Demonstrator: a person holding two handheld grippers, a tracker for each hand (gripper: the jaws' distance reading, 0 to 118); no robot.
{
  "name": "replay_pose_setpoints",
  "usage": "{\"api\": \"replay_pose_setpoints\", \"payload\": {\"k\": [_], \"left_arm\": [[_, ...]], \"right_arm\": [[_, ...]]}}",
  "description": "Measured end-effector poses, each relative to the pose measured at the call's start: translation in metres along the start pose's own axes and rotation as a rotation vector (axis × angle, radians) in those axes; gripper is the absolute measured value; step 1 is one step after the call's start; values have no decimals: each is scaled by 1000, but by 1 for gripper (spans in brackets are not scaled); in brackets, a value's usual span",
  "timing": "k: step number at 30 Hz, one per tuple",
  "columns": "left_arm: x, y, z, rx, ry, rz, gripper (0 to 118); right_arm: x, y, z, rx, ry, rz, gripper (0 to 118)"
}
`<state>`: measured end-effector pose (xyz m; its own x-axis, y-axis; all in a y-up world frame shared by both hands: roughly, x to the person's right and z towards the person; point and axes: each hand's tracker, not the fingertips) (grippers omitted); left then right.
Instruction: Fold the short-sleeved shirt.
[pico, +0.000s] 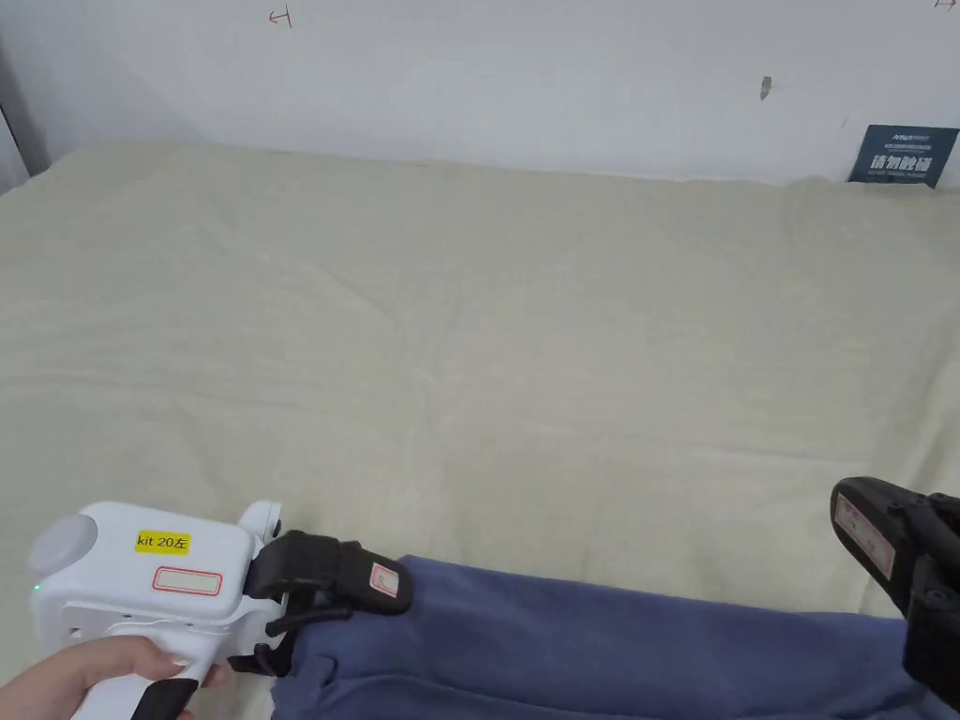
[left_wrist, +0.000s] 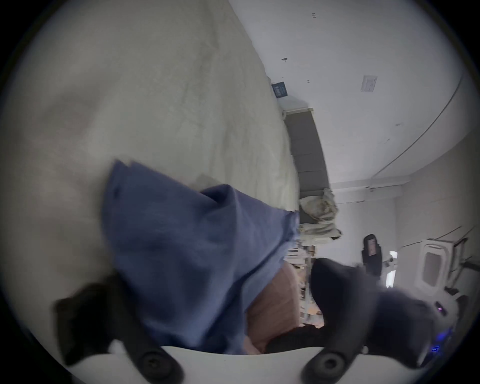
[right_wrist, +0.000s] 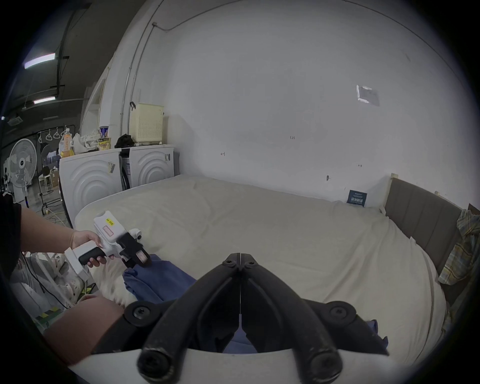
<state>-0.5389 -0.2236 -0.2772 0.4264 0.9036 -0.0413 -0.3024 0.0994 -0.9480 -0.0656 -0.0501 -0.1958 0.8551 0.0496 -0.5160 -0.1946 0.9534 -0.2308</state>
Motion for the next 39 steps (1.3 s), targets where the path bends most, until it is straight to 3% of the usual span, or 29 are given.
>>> {"api": "replay_pose_setpoints", "payload": {"k": [1,2,3,4,5,11,15,17,21,24,28,29,31,32,34,39], "left_arm": [[2,-1,3,28,62,-20,69],[4,-1,1,41,147,-38,4],[2,-5,-3,31,306,-65,6],[-1,-6,-7,27,300,-33,6],[4,-9,-8,38,198,7,6],[45,6,31,53,453,-154,6],[63,15,81,176,877,-179,6],[71,14,92,197,998,-175,6],[99,8,68,188,915,-164,6],[130,7,10,87,777,-250,6],[160,2,-91,-72,663,-340,14],[165,2,-114,-100,636,-373,23],[171,-1,-147,-163,539,-378,94],[169,0,-159,-194,495,-376,117],[177,-4,-163,-182,460,-383,115],[178,-7,-115,-65,530,-380,116]], "right_arm": [[1,-1,-1,-6,3,-6,0],[2,-1,-1,-13,6,-16,0],[3,-2,0,-18,9,-31,0],[5,-3,0,-24,15,-54,0],[8,-3,0,-33,30,-87,0],[17,0,2,-23,2,-62,0],[21,1,6,6,19,-61,0],[22,1,8,15,33,-79,0],[26,-2,12,19,46,-100,0],[28,-3,17,21,44,-98,0],[32,-3,25,22,36,-87,0],[34,-4,28,23,36,-90,0],[38,-5,33,26,39,-110,0],[40,-5,35,22,35,-113,0],[43,-6,38,16,21,-113,0],[46,-9,37,12,11,-104,0]]}}
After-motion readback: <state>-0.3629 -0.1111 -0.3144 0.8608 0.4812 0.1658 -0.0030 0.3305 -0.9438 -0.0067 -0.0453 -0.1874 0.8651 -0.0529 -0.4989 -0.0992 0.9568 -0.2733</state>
